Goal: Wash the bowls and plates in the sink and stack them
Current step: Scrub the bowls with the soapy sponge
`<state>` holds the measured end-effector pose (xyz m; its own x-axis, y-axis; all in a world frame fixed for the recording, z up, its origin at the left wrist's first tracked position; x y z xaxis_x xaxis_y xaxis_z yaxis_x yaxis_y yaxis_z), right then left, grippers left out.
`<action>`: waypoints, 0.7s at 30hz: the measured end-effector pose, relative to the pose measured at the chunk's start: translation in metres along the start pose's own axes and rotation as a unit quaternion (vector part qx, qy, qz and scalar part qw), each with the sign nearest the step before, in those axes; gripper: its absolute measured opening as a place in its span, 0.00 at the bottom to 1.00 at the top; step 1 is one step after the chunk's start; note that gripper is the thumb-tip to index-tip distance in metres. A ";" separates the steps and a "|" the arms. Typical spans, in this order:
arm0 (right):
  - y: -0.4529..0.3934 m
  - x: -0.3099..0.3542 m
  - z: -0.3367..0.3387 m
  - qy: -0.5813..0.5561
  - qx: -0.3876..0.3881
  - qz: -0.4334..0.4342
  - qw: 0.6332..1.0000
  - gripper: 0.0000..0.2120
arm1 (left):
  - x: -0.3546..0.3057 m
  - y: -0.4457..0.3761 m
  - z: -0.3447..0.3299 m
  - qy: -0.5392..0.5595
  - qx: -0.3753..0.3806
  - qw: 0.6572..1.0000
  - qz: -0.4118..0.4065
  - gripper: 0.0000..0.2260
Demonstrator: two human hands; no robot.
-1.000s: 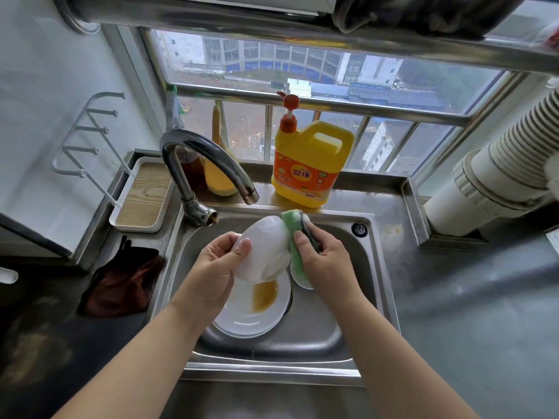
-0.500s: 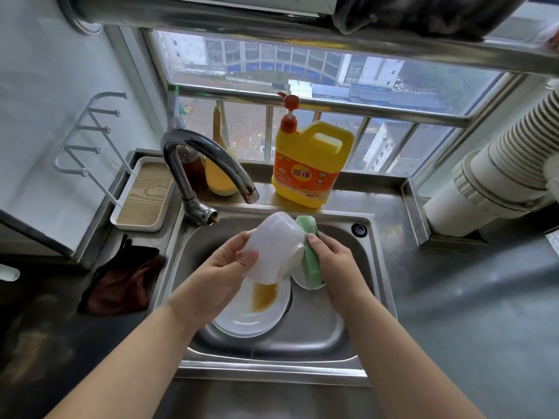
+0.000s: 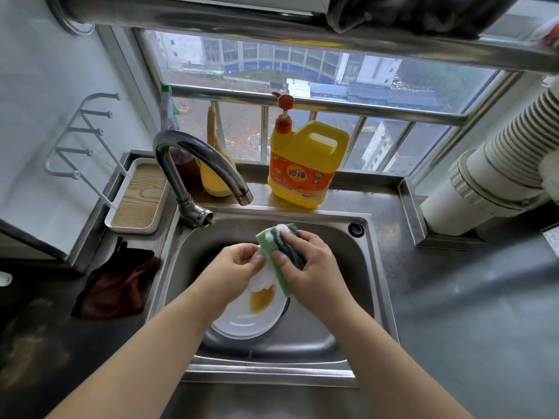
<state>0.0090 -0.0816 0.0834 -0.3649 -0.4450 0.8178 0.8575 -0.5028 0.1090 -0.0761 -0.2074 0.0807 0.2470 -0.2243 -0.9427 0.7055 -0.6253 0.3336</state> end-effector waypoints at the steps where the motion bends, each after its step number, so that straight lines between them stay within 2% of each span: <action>1: -0.001 0.002 0.000 0.020 0.002 0.014 1.000 0.23 | 0.001 0.001 -0.001 -0.002 -0.005 1.000 -0.007 0.09; 3: -0.008 -0.001 0.000 0.026 -0.013 0.012 1.000 0.22 | 0.002 0.004 -0.001 0.007 -0.005 1.000 -0.017 0.09; 5: -0.019 -0.006 0.005 -0.003 -0.033 -0.038 0.999 0.21 | 0.002 0.007 -0.001 0.023 0.001 0.999 -0.031 0.09; 8: -0.025 -0.010 0.014 -0.065 -0.005 -0.123 0.990 0.21 | 0.002 0.010 0.002 0.047 0.007 0.998 -0.045 0.09; 10: -0.020 -0.005 0.014 -0.051 -0.014 -0.095 0.994 0.20 | 0.003 0.009 0.004 0.048 0.002 0.998 -0.049 0.09; 13: -0.009 0.015 0.002 -0.013 -0.012 0.002 1.000 0.21 | 0.005 0.008 0.005 0.065 -0.003 0.996 -0.056 0.08; 16: -0.014 0.020 -0.001 0.012 -0.022 0.021 0.999 0.22 | 0.006 0.009 0.004 0.115 -0.004 0.991 -0.068 0.07; 18: -0.023 0.011 0.004 -0.013 -0.032 -0.020 0.999 0.21 | 0.006 0.009 0.007 0.156 -0.007 0.985 -0.070 0.05; 21: -0.029 -0.009 0.010 -0.100 -0.003 -0.133 0.986 0.21 | 0.005 0.007 0.011 0.239 -0.010 0.969 -0.055 0.08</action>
<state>-0.0091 -0.0557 0.0789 -0.4964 -0.1421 0.8564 0.7394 -0.5861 0.3313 -0.0768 -0.2211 0.0784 0.4462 0.2185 -0.8679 0.7571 -0.6093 0.2358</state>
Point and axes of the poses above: each hand's wrist, its own y-axis away from the middle knuckle, its own z-axis out of the back of the hand, x = y × z, the point moved 1 cm from there along -y, towards the middle knuckle, and after that the axes turned 3 degrees about -z, right-handed, at the moved point
